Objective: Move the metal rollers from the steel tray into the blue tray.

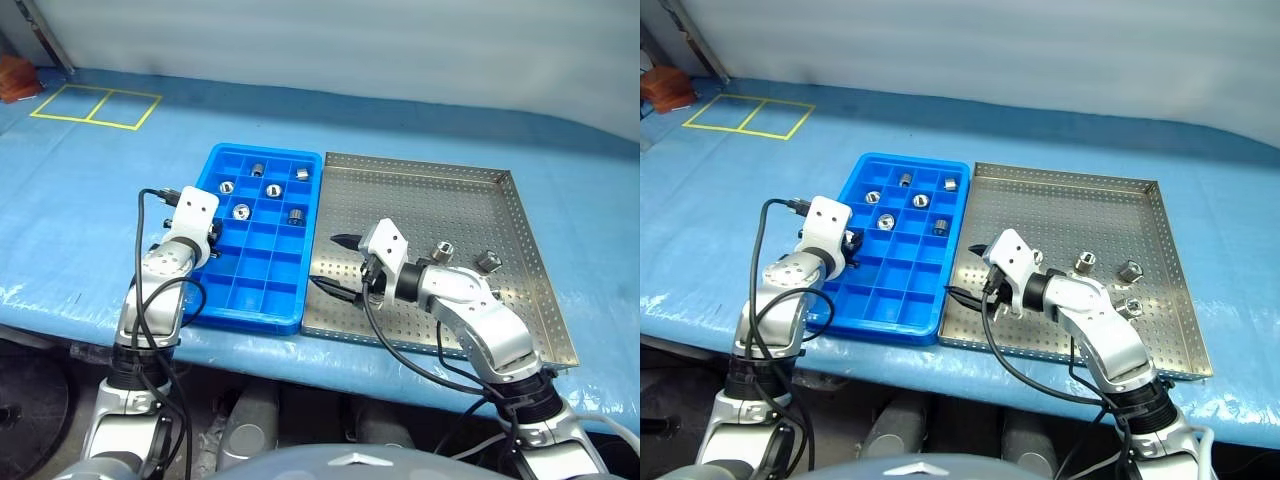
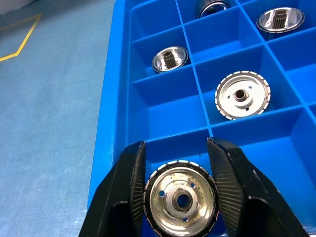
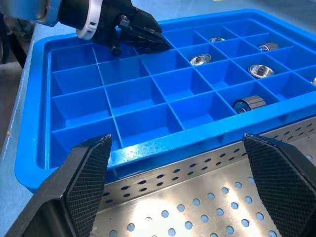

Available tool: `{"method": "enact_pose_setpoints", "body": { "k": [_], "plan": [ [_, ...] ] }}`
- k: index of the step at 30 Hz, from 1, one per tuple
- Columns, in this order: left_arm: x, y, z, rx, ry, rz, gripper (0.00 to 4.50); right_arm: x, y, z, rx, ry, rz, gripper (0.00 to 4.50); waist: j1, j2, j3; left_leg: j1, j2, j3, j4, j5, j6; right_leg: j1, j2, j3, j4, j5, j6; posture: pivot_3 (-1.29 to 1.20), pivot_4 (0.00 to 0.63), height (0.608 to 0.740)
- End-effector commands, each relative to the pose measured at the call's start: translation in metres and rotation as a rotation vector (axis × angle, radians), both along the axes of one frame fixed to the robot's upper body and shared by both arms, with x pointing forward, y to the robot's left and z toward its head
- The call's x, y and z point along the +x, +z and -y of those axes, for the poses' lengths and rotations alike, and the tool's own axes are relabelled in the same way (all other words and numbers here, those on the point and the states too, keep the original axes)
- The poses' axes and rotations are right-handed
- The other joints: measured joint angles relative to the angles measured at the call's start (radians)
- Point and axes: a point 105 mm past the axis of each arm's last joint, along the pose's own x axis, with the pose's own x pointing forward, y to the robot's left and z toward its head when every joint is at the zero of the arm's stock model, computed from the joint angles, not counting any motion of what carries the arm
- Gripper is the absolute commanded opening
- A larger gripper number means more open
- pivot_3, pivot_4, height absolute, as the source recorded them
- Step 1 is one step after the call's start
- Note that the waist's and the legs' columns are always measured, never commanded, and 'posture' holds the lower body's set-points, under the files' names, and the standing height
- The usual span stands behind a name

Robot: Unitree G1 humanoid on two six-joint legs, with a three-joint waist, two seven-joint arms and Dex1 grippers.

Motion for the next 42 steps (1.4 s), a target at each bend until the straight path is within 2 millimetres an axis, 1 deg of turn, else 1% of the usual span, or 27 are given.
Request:
{"method": "enact_pose_setpoints", "body": {
  "k": [1, 2, 4, 6, 8, 9, 10, 12, 14, 16, 19, 21, 24, 27, 30, 32, 35, 39, 42],
  "plan": [
    [0.005, 0.018, 0.003, 0.016, -0.005, 0.088, 3.01, -0.002, 0.011, -0.002, 0.012, 0.011, 0.040, 4.50, 0.000, 0.000, 0.000, 0.000, 0.000, 0.000, 0.000, 0.000, 0.000, 0.000, 0.000, 0.000, 0.000, 0.000, 0.000, 0.29, 0.150, 0.740],
    [0.006, 0.023, 0.002, 0.017, 0.012, 0.121, 3.27, -0.002, 0.011, -0.002, 0.013, 0.011, 0.041, 4.50, -0.001, 0.000, 0.000, 0.000, 0.000, 0.000, 0.000, 0.000, 0.000, 0.000, 0.000, 0.000, 0.000, 0.000, 0.000, 0.28, 0.150, 0.740],
    [0.007, 0.041, 0.008, -0.039, 0.007, 0.220, 3.95, -0.003, 0.013, -0.002, 0.018, 0.008, 0.046, 4.50, -0.001, 0.000, 0.000, 0.000, 0.000, 0.000, 0.000, 0.000, 0.000, 0.000, 0.000, 0.000, 0.000, 0.000, 0.000, 0.28, 0.150, 0.740],
    [0.005, 0.062, 0.024, -0.117, -0.060, 0.328, 3.95, -0.003, 0.014, -0.001, 0.022, 0.001, 0.053, 4.50, 0.000, -0.001, 0.000, 0.000, 0.000, 0.000, 0.000, 0.000, 0.000, 0.000, -0.001, 0.000, -0.001, 0.000, 0.000, 0.28, 0.150, 0.740],
    [-0.002, 0.078, 0.051, -0.190, -0.200, 0.390, 3.95, -0.003, 0.016, 0.003, 0.017, -0.015, 0.060, 4.50, 0.000, -0.001, 0.001, -0.001, 0.000, 0.000, 0.000, 0.000, 0.000, 0.000, -0.001, 0.000, -0.001, 0.000, 0.000, 0.27, 0.150, 0.740],
    [-0.008, 0.083, 0.072, -0.235, -0.323, 0.390, 3.95, -0.001, 0.016, 0.007, 0.005, -0.035, 0.063, 4.50, 0.001, -0.001, 0.001, -0.001, 0.000, 0.000, 0.000, 0.000, 0.000, 0.000, -0.001, 0.000, -0.001, 0.001, -0.001, 0.27, 0.150, 0.740],
    [-0.017, 0.086, 0.093, -0.275, -0.453, 0.371, 3.95, 0.000, 0.015, 0.013, -0.013, -0.059, 0.065, 4.50, 0.001, -0.001, 0.001, -0.001, -0.001, 0.000, 0.000, 0.000, 0.000, 0.000, -0.001, 0.000, -0.001, 0.001, -0.001, 0.26, 0.150, 0.740],
    [-0.034, 0.085, 0.125, -0.315, -0.679, 0.315, 3.95, 0.001, 0.012, 0.024, -0.054, -0.102, 0.065, 4.50, 0.001, -0.001, 0.001, -0.001, -0.002, 0.000, 0.000, 0.000, 0.000, 0.000, -0.003, 0.000, -0.001, 0.001, -0.001, 0.25, 0.150, 0.740],
    [-0.049, 0.077, 0.148, -0.320, -0.852, 0.237, 3.95, 0.001, 0.008, 0.038, -0.107, -0.149, 0.060, 4.50, -0.004, -0.001, 0.001, -0.001, -0.003, 0.001, 0.001, 0.000, 0.000, 0.001, -0.004, 0.001, -0.002, 0.000, 0.000, 0.22, 0.150, 0.740],
    [-0.053, 0.064, 0.161, -0.279, -0.949, 0.157, 3.95, -0.002, 0.005, 0.053, -0.154, -0.194, 0.053, 4.50, -0.011, -0.001, 0.001, -0.001, -0.004, 0.002, 0.001, 0.000, 0.000, 0.001, -0.005, 0.001, -0.002, 0.000, 0.000, 0.19, 0.150, 0.740],
    [-0.054, 0.049, 0.173, -0.248, -1.031, 0.073, 3.95, -0.009, 0.004, 0.067, -0.187, -0.237, 0.036, 4.50, -0.025, -0.001, 0.001, -0.001, -0.003, 0.002, 0.001, 0.000, 0.000, 0.000, -0.004, 0.001, -0.002, 0.000, 0.000, 0.14, 0.150, 0.740],
    [-0.054, 0.038, 0.181, -0.218, -1.085, 0.020, 3.95, -0.018, 0.001, 0.072, -0.200, -0.242, 0.008, 4.50, -0.042, -0.001, 0.001, -0.001, -0.003, 0.002, 0.001, 0.000, 0.000, 0.001, -0.004, 0.001, -0.002, 0.000, 0.000, 0.11, 0.150, 0.740],
    [-0.047, 0.024, 0.188, -0.160, -1.094, -0.036, 3.95, -0.029, -0.006, 0.074, -0.213, -0.230, -0.039, 4.50, -0.064, -0.001, 0.001, -0.001, -0.003, 0.002, 0.001, 0.000, 0.000, 0.001, -0.003, 0.001, -0.002, -0.001, 0.000, 0.07, 0.150, 0.740],
    [-0.049, 0.012, 0.197, -0.127, -1.152, -0.086, 3.95, -0.034, -0.010, 0.075, -0.217, -0.240, -0.067, 4.50, -0.087, -0.001, 0.001, -0.001, -0.003, 0.002, 0.001, 0.000, 0.000, 0.000, -0.003, 0.001, -0.002, 0.000, 0.001, 0.04, 0.150, 0.740],
    [-0.051, -0.003, 0.205, -0.071, -1.198, -0.136, 3.95, -0.034, -0.010, 0.075, -0.208, -0.262, -0.070, 4.50, -0.102, -0.001, 0.001, -0.001, -0.003, 0.002, 0.002, 0.000, 0.000, 0.000, -0.003, 0.001, -0.002, 0.000, 0.001, 0.03, 0.150, 0.740],
    [-0.049, -0.012, 0.207, -0.027, -1.203, -0.159, 3.95, -0.035, -0.009, 0.074, -0.201, -0.269, -0.067, 4.50, -0.111, -0.001, 0.001, -0.001, -0.003, 0.002, 0.002, 0.000, 0.000, 0.001, -0.003, 0.001, -0.002, 0.000, 0.001, 0.03, 0.150, 0.740],
    [-0.049, -0.020, 0.209, -0.014, -1.216, -0.189, 3.95, -0.035, -0.008, 0.073, -0.198, -0.280, -0.062, 4.50, -0.120, -0.001, 0.001, -0.001, -0.003, 0.002, 0.002, 0.000, 0.000, 0.000, -0.003, 0.001, -0.001, 0.000, 0.001, 0.02, 0.150, 0.740],
    [-0.046, -0.032, 0.206, 0.025, -1.190, -0.220, 3.95, -0.034, -0.007, 0.073, -0.197, -0.290, -0.051, 4.50, -0.123, -0.001, 0.001, -0.001, -0.003, 0.002, 0.001, 0.000, 0.000, 0.000, -0.003, 0.001, -0.001, 0.000, 0.001, 0.02, 0.150, 0.740],
    [-0.046, -0.036, 0.205, 0.022, -1.182, -0.234, 3.95, -0.034, -0.007, 0.073, -0.196, -0.292, -0.046, 4.50, -0.123, -0.001, 0.001, -0.001, -0.003, 0.002, 0.002, 0.000, 0.000, 0.000, -0.003, 0.001, -0.001, 0.000, 0.001, 0.02, 0.150, 0.740]
  ]
}}
